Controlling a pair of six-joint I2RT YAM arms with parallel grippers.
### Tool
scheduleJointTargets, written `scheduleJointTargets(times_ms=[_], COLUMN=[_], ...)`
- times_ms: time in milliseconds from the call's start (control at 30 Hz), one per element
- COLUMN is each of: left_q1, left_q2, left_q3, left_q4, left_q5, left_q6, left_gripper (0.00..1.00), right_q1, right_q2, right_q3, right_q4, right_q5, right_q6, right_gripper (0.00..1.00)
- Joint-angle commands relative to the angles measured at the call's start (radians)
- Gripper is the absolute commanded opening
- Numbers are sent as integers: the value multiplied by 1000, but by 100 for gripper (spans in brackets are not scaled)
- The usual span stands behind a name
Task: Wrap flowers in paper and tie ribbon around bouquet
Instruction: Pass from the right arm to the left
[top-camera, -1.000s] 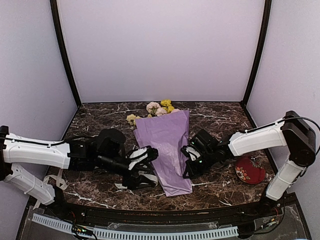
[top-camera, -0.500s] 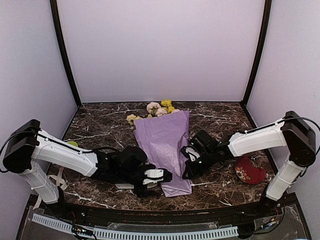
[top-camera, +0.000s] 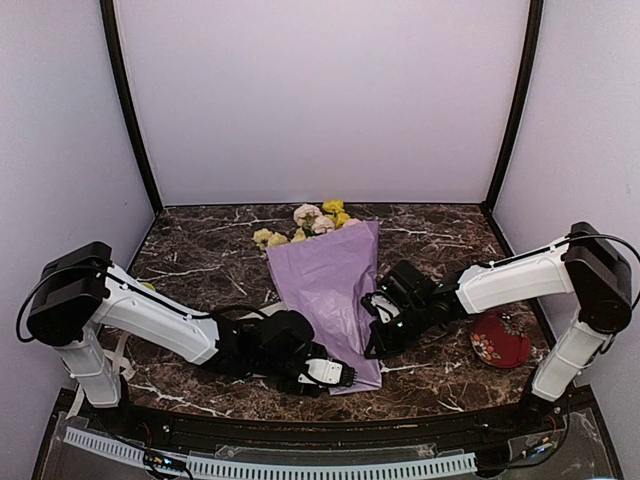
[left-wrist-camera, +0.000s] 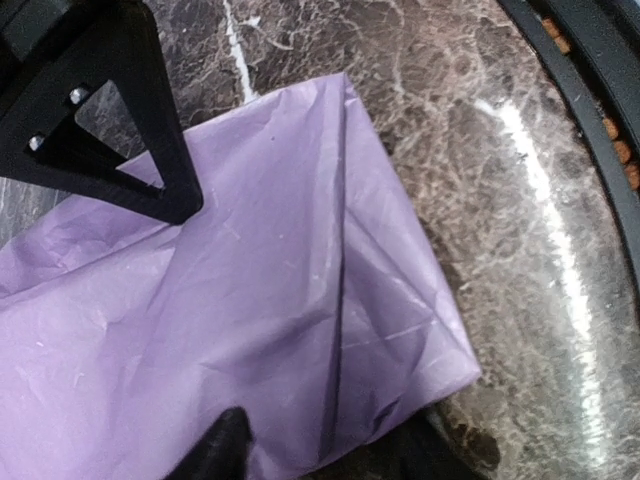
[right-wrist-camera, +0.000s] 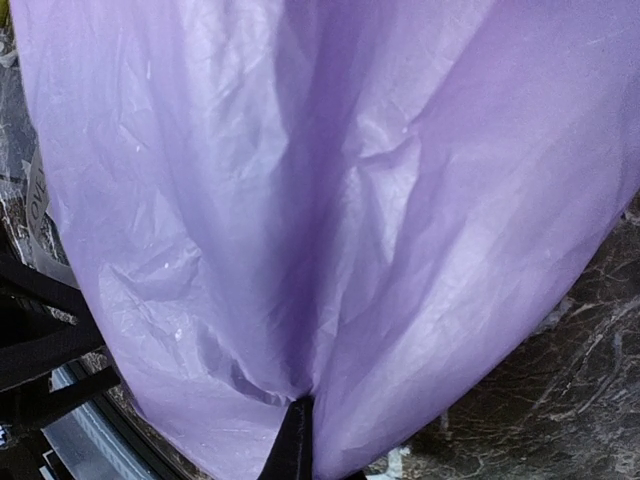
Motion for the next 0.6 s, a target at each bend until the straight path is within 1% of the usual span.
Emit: scheduleJointTargets(times_ms=[0,67,200,233,267,333,367,433,467,567], left_q1=[-2,-2,-2,-2,-2,-2,-2,-2,-2,-2], left_q2=[23,24,20,17,13,7,5,1,-2,-16], left_q3=[5,5,-1,-6,-11,-22,-25,-33,-38,-65], left_q4=[6,-3,-2,4,14,39,51,76,91,147], left_q5=[-104,-98,-88,-90,-92,-95,-96,-101,-106,-108], left_q6=[44,40,13,8,3,-4,-8,-16,-22,-47], left_gripper=[38,29,2,0,0,0,0,0,0,0], right_q1=[9,10,5,0,-5,-21,-32,-65,-84,-137], right_q2=[-28,-29,-33,-38,-42,-44,-71,-89,-95,-97], right_q3=[7,7,11,9,4,-18,-30,-66,-95,-202], right_q4=[22,23,22,29,41,79,98,147,187,363], right_q5=[-18,-23,-49,-60,-77,-121,-147,-211,-254,-404], right_q6=[10,11,10,15,23,45,58,99,130,274], right_gripper=[0,0,0,1,5,22,30,45,51,64])
